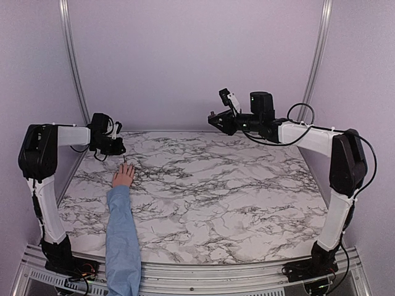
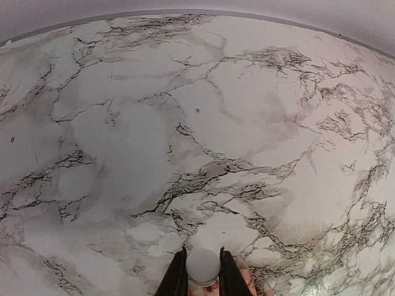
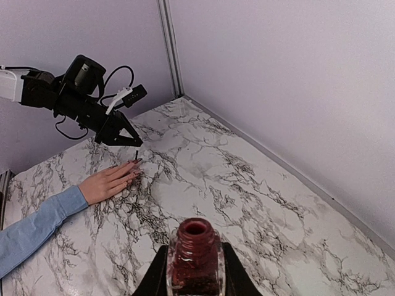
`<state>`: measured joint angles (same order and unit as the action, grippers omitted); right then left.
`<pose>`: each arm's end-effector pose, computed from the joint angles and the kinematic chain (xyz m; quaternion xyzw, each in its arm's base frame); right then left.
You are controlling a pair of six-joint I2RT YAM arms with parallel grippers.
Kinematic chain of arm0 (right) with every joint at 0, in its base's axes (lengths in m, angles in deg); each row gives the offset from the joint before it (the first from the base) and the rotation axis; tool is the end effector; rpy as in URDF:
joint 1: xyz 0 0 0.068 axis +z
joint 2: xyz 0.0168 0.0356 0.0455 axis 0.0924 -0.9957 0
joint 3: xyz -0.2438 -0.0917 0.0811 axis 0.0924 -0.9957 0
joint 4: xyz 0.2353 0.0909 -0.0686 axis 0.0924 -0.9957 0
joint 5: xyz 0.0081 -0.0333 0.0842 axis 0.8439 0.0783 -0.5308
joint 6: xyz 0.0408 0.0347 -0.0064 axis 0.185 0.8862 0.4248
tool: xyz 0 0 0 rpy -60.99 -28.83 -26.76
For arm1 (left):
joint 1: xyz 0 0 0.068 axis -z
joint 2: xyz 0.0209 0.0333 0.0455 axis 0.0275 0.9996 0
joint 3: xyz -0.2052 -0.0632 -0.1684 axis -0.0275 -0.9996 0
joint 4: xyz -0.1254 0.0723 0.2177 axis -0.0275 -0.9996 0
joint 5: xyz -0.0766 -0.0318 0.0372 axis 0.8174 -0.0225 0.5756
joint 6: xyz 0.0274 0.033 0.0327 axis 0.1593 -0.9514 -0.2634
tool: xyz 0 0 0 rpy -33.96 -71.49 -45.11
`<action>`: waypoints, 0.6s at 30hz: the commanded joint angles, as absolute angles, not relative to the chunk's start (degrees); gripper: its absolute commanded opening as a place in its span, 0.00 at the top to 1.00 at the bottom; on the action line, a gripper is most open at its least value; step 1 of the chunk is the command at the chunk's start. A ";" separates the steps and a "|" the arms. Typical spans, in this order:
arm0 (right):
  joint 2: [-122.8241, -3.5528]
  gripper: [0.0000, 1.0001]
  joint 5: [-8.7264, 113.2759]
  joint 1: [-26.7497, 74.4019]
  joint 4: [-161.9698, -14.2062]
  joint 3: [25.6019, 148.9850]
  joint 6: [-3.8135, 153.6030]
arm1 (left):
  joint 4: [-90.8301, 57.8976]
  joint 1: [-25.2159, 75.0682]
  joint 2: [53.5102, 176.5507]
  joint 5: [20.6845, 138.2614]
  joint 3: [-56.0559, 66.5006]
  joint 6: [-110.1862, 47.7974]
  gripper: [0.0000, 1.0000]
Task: Paint the nails
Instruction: Paint the nail polish on the nail.
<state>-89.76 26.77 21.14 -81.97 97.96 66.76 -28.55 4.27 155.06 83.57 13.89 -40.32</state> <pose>0.3942 0.2177 0.3034 -0.3504 0.7010 0.3477 0.5146 0.4435 -0.0531 0.1858 0.0687 0.9154 -0.1268 0.3757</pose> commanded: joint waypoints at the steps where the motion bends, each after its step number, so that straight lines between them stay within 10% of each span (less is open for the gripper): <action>1: -87.75 1.00 26.61 20.76 -81.44 99.02 66.49 | -27.45 4.23 156.46 84.57 15.62 -39.61 1.00; 18: -87.84 1.00 26.69 20.71 -81.60 99.20 66.48 | -27.36 4.32 156.70 84.92 15.02 -39.52 1.00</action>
